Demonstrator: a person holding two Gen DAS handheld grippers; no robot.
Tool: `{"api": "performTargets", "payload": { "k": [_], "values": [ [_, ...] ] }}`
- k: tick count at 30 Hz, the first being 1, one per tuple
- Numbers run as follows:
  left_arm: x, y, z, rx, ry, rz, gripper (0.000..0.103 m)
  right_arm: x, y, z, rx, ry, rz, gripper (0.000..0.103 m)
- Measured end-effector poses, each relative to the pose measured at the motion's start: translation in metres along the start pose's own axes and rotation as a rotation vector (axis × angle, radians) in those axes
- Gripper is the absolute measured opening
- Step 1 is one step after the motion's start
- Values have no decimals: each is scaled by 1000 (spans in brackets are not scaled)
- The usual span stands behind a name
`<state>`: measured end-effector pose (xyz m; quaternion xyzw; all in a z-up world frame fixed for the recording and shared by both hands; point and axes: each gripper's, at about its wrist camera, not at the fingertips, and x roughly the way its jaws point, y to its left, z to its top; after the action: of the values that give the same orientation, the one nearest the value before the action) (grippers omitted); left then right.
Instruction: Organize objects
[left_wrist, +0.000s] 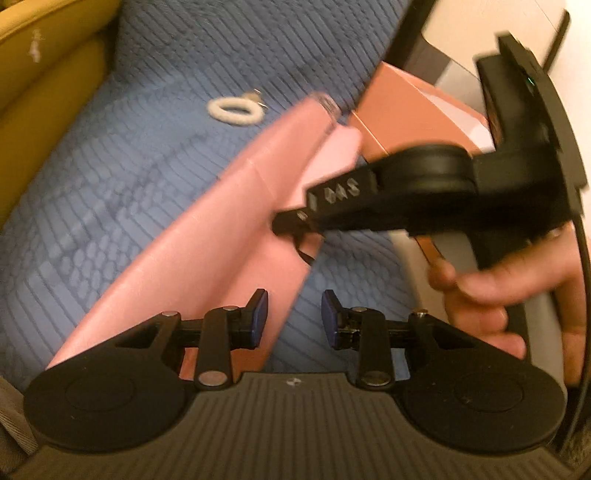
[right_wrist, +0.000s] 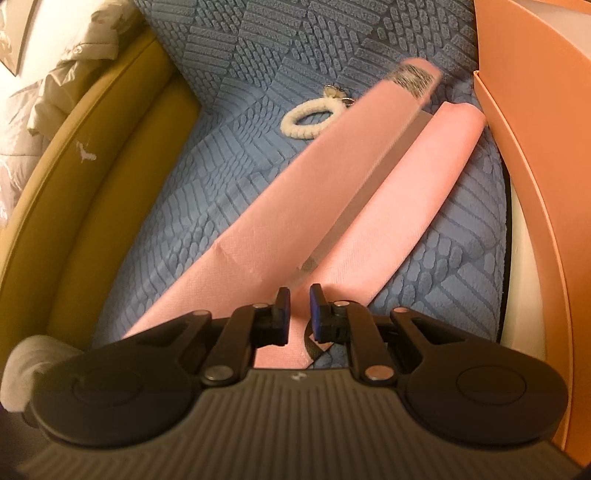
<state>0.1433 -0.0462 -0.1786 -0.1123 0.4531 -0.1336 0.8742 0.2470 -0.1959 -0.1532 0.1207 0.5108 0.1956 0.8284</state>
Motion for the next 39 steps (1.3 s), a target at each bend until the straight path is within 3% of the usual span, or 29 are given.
{"api": "performTargets", "payload": {
  "k": [7,12,16,20,22,28,31,39],
  "values": [
    [1,18,3,-45,-28,122,38,0,1,1,-16,-2,-8,12],
    [4,18,6,-16,-66,199,49,0,0,1,-9,-8,-17,13],
    [10,17,5,21,-56,175,48,-1,0,2,30,-9,-25,13],
    [12,3,0,135,-59,225,48,-6,0,1,69,-21,-59,22],
    [11,3,0,135,-59,226,48,-11,-3,0,98,-32,-68,29],
    [13,6,0,119,-57,221,48,-19,-14,2,173,-75,-107,32],
    [13,7,1,108,-44,216,48,-15,-19,2,203,-43,-123,33],
    [12,10,1,96,-41,204,48,-13,-22,4,277,-56,-39,33]
  ]
}}
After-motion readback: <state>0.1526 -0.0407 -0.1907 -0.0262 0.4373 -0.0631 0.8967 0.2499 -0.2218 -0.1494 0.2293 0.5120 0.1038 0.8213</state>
